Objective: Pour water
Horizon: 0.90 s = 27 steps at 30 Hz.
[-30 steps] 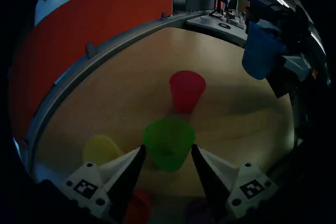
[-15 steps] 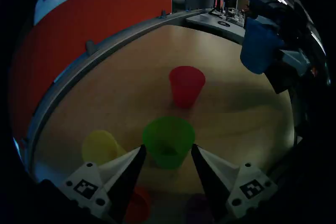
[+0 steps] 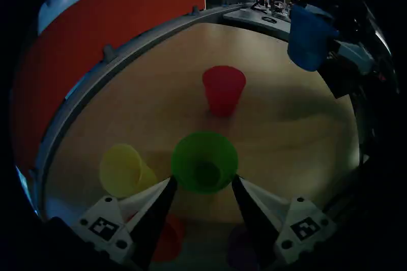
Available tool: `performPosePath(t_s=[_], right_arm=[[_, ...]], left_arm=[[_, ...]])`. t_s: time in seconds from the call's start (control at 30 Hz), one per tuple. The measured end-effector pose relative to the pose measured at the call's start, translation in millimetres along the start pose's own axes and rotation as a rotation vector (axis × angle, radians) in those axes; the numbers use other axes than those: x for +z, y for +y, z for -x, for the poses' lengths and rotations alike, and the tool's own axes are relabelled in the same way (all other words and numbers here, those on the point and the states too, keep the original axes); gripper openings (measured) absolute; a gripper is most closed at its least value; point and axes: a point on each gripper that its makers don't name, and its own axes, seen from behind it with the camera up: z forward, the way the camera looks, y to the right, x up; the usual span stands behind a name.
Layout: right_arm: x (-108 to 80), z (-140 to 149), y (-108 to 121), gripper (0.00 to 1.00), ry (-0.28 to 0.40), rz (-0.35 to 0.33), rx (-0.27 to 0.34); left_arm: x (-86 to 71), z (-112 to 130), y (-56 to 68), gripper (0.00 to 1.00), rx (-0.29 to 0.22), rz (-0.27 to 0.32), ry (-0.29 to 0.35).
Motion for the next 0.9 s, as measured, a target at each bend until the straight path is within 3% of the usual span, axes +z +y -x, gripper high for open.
performPosePath(t_s=[0.23,0.9], right_arm=[[0.9,1.5,-0.7,0.91,-0.004,-0.002,-0.003],[2.3,5.8,-0.7,0.91,-0.013,-0.008,-0.005]], left_arm=[[1.2,-0.4,4.1,0.87,0.011,0.006,-0.004],[9.7,-2.9,-1.1,0.87,-0.004,-0.007,-0.037]])
